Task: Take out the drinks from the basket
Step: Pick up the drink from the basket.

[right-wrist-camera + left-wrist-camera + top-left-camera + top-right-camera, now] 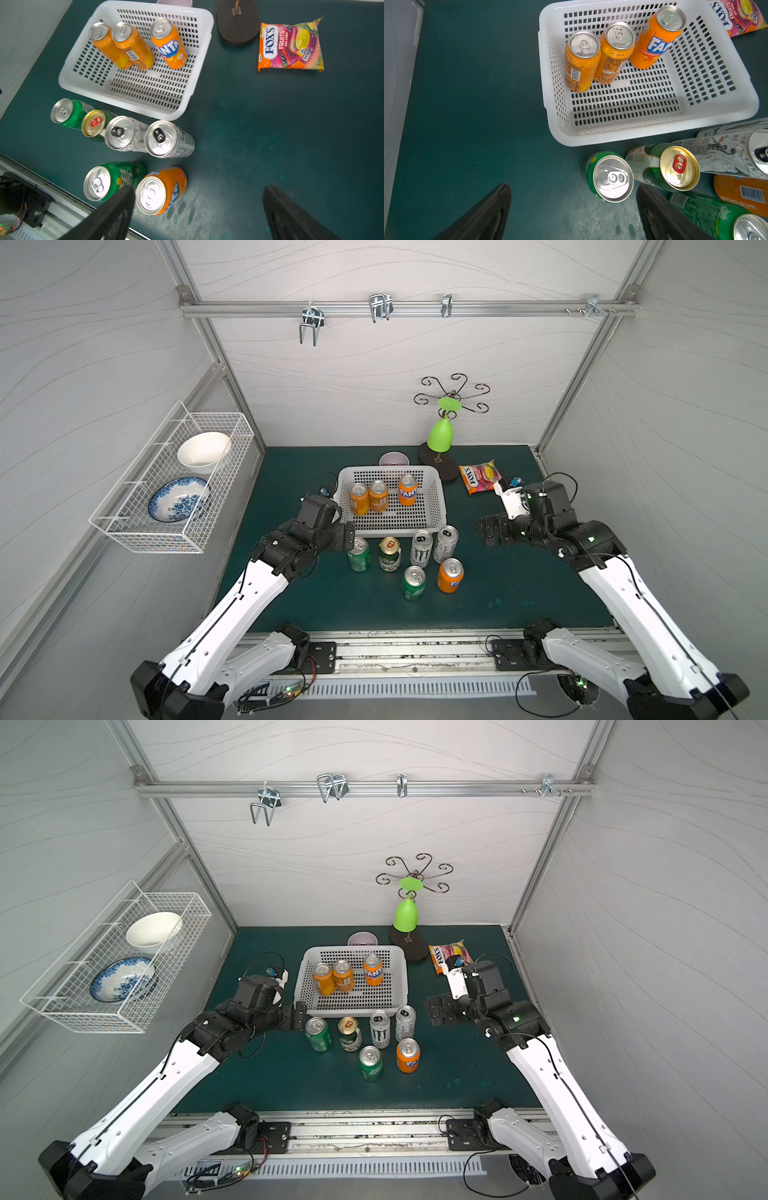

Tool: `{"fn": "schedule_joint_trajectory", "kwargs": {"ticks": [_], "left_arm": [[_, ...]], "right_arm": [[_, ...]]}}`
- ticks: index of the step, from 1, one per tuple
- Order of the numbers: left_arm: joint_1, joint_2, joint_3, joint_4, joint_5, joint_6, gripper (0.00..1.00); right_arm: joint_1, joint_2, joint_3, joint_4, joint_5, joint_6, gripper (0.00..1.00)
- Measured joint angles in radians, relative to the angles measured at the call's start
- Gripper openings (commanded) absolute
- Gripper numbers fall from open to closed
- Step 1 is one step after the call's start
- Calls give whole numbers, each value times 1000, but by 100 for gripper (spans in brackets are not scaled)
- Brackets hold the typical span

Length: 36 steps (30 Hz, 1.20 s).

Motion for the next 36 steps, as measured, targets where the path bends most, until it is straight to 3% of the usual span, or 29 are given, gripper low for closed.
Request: {"fn": "schedule_joint_trajectory", "kwargs": {"ticks": [7,15,26,36], "left_arm": [[0,67,58,6,11,9,98],[12,248,180,18,37,38,98],[104,546,340,20,101,99,98],[152,702,443,25,157,138,92]], "right_arm": [[-43,-2,-26,1,-38,-16,99],[-46,-15,-26,1,-42,-17,99],[-47,-33,-47,9,-42,-18,99],[-47,-36,-60,16,-42,-18,99]]}}
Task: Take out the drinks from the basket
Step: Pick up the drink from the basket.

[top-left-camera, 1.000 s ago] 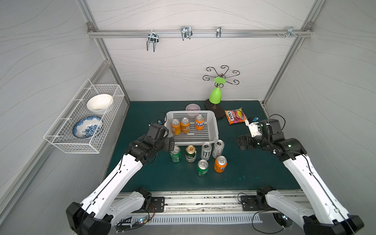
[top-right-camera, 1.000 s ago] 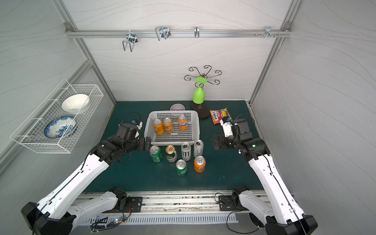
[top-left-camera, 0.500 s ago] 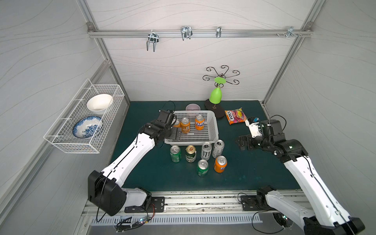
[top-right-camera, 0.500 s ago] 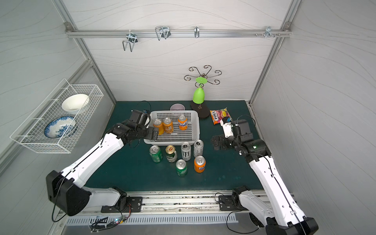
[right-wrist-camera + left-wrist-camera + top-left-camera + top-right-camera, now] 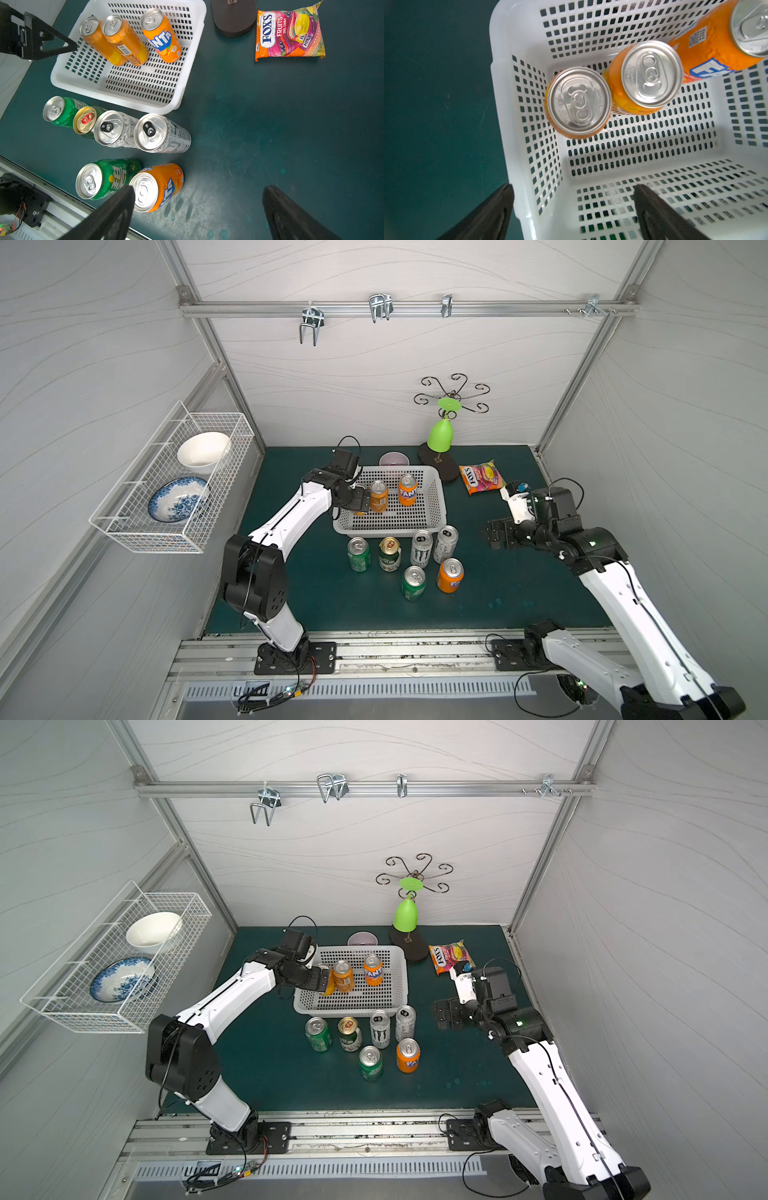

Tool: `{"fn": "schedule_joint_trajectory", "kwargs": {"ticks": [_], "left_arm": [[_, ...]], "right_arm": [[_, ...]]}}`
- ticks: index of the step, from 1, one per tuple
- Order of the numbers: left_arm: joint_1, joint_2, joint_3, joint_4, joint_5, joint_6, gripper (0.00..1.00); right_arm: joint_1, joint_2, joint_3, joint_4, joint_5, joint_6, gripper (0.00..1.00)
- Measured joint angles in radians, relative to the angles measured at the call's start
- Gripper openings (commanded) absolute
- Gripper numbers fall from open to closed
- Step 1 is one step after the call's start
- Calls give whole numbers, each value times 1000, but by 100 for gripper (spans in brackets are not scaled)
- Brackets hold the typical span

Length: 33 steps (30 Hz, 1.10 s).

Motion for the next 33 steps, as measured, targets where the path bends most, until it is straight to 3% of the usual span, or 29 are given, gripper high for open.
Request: {"fn": "schedule_joint_trajectory", "kwargs": {"ticks": [21,33], "left_arm": [[21,283,214,-35,29,48,90],[31,330,237,-43,40,73,79]], "right_arm": [[-1,7,0,0,6,-6,99],[-3,28,0,0,11,-6,99]]}}
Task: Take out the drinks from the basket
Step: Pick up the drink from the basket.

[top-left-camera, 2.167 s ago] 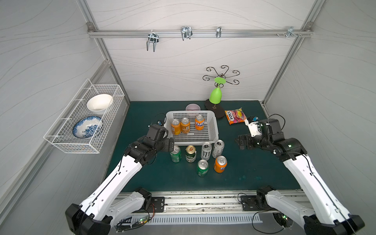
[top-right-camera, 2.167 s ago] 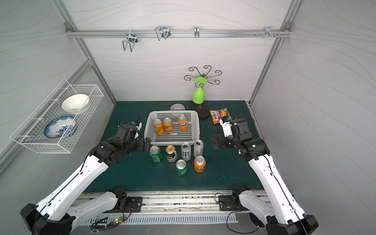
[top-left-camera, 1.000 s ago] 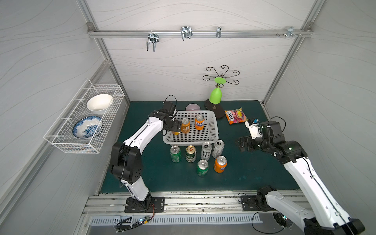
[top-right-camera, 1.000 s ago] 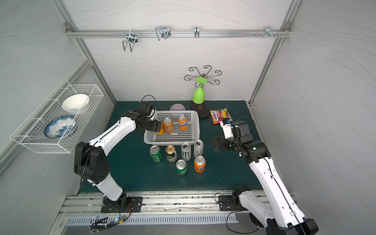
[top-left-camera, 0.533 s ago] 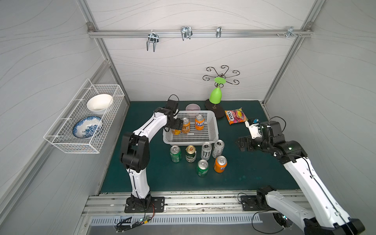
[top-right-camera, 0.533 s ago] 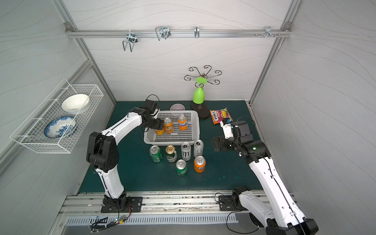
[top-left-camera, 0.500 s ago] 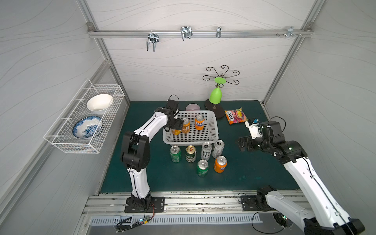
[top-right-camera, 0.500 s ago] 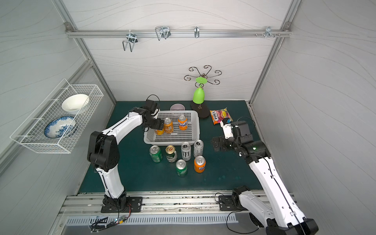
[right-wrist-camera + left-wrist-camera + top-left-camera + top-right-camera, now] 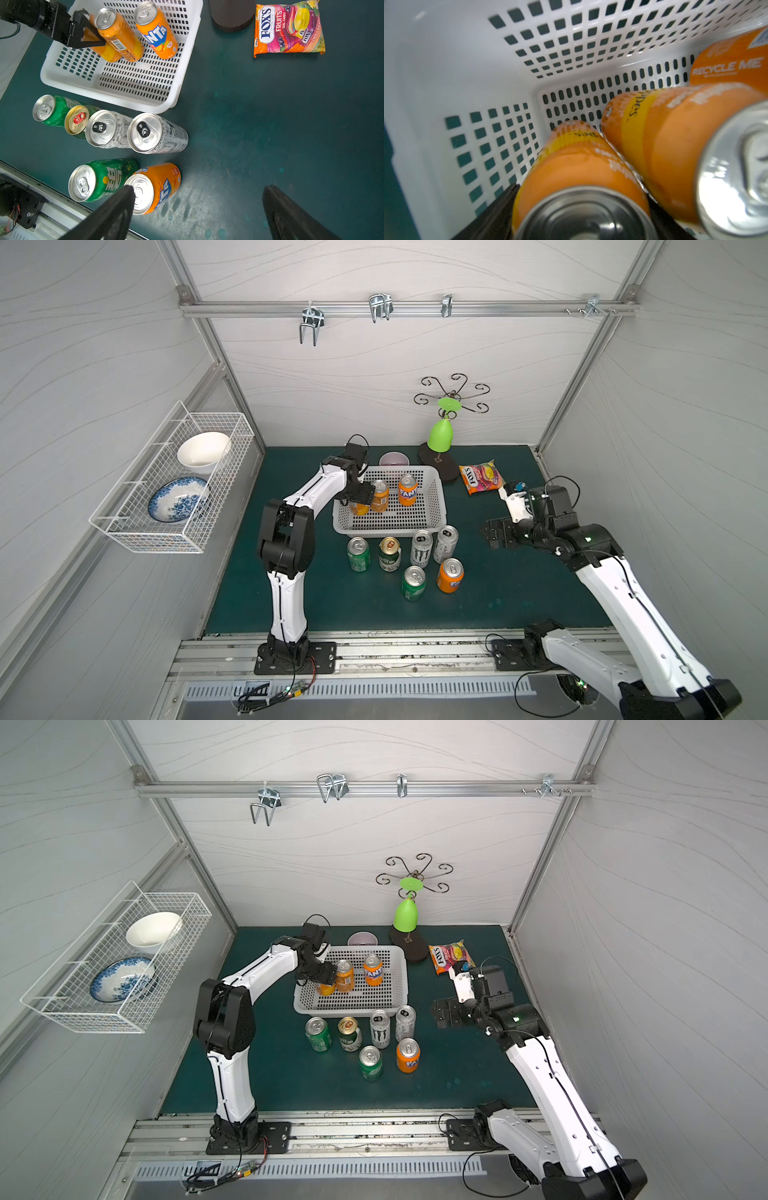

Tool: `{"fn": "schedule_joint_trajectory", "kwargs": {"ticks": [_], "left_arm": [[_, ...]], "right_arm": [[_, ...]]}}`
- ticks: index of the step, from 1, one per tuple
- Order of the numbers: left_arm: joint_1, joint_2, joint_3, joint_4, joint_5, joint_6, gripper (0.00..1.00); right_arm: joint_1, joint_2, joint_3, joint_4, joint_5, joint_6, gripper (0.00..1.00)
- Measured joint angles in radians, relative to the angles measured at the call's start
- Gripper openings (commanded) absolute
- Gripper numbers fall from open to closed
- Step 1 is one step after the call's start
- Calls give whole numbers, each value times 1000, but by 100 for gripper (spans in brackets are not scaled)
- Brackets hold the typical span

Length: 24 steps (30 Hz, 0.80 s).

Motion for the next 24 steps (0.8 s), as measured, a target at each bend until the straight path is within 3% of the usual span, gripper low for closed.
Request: {"fn": "schedule_joint_trajectory", "kwargs": {"ticks": [13,24], "left_arm": [[2,-6,-13,11,16,3,57],[2,-179,-116,6,15,-18,55]], "right_arm": [[-2,0,0,0,1,0,99],[-3,0,0,0,1,0,99]]}}
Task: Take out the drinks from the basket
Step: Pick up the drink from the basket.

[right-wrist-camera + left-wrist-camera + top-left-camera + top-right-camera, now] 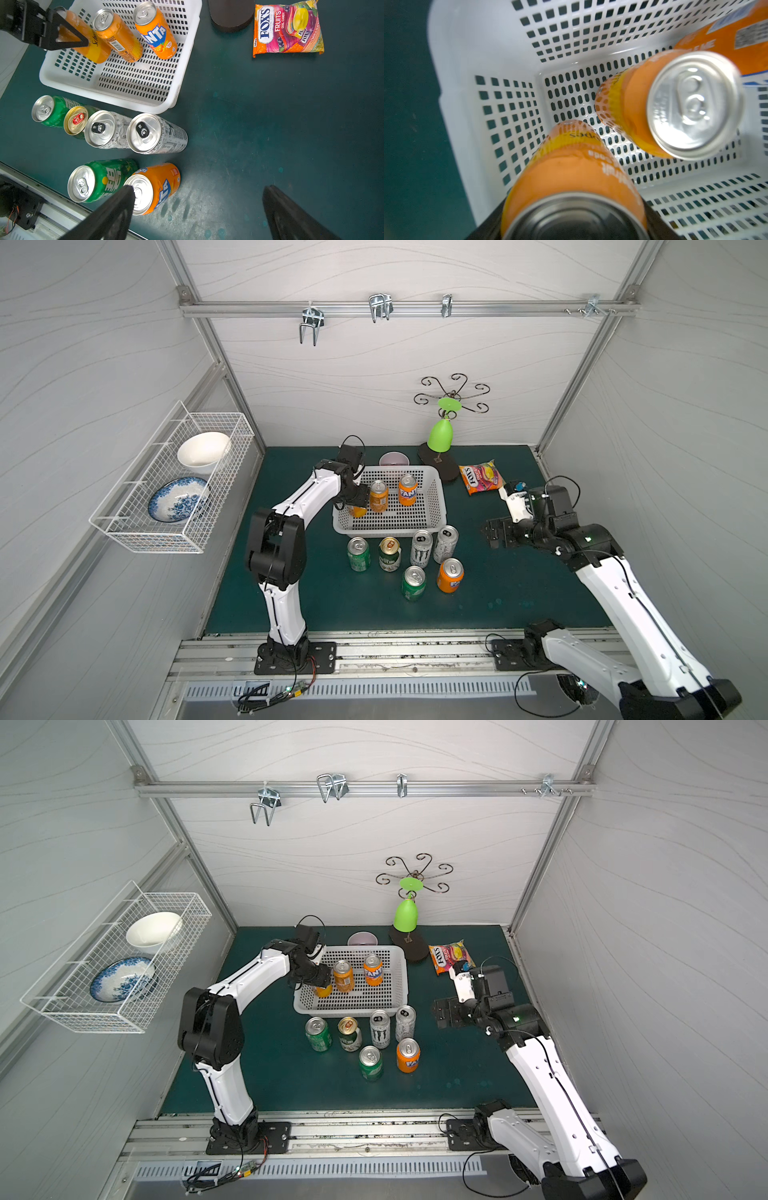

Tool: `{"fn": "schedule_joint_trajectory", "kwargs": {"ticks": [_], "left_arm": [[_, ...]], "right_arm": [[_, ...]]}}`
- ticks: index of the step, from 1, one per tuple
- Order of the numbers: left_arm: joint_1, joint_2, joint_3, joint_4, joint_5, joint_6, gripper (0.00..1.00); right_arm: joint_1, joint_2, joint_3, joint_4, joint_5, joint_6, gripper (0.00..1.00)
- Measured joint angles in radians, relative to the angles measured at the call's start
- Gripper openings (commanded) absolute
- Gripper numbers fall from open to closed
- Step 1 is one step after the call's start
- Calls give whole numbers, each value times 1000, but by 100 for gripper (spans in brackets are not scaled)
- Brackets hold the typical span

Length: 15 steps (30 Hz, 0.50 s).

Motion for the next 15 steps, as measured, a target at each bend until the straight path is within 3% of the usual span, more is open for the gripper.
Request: {"fn": "schedule_joint_trajectory", "kwargs": {"ticks": [15], "left_arm": [[-54,-349,-60,-108,0,-50,54]], "right_arm": [[-2,-3,0,0,-1,0,99]]}}
